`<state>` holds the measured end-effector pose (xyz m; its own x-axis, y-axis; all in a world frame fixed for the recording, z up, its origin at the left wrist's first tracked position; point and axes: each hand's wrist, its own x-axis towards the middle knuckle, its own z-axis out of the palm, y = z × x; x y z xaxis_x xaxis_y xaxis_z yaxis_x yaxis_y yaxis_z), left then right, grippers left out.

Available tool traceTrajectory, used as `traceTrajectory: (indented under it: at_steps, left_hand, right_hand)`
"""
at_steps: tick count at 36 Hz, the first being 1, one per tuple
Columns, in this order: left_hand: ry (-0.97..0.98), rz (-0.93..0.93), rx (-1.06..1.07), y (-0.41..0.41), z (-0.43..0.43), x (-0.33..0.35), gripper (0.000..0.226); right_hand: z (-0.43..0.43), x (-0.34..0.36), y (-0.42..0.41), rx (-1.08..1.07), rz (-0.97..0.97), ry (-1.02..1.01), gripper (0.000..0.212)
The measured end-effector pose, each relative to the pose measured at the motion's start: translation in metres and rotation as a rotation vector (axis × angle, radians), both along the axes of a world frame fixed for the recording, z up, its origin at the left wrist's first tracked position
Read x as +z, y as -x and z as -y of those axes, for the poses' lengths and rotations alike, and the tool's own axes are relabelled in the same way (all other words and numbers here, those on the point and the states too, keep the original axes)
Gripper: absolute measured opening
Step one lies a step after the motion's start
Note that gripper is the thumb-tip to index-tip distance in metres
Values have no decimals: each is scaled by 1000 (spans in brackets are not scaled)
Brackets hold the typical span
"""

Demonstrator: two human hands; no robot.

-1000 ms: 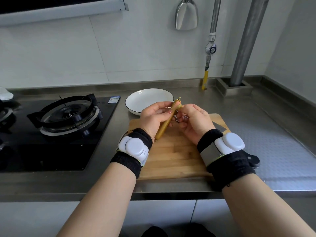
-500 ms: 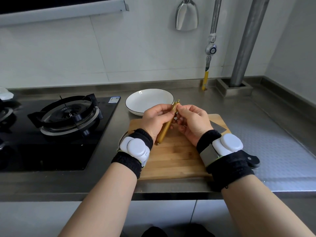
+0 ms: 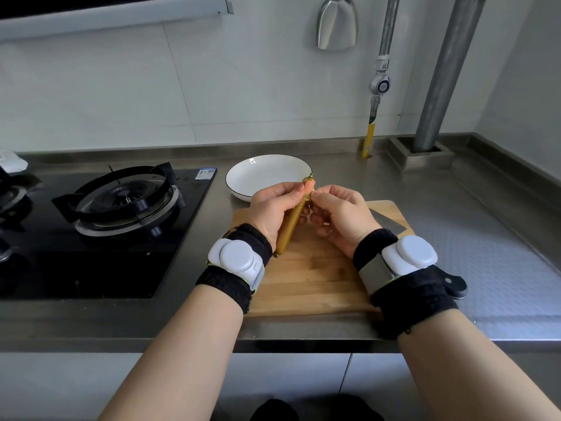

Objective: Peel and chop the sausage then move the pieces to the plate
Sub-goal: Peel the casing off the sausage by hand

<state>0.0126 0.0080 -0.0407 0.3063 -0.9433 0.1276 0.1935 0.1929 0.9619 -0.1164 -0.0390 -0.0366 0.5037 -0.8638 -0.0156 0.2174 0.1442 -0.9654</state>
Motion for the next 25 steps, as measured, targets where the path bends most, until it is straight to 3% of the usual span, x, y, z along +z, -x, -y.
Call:
traceTrajectory:
  at_steps: [7, 11, 14, 17, 25]
  left_hand:
    - [-7, 24, -8, 3, 0, 0, 17]
    - [34, 76, 87, 3, 1, 0, 23]
    - [61, 173, 108, 2, 2, -1, 12]
    - [66, 338, 114, -1, 5, -2, 8]
    - [-13, 602, 75, -22, 8, 7, 12]
  right_hand:
    - [1, -2, -1, -111, -30, 22, 15]
    - [2, -5, -3, -330, -38, 233, 8]
    - [3, -10, -2, -453, -85, 463, 19]
    - [5, -15, -4, -472, -193, 652, 15]
    - [6, -19, -5, -430, -343, 727, 15]
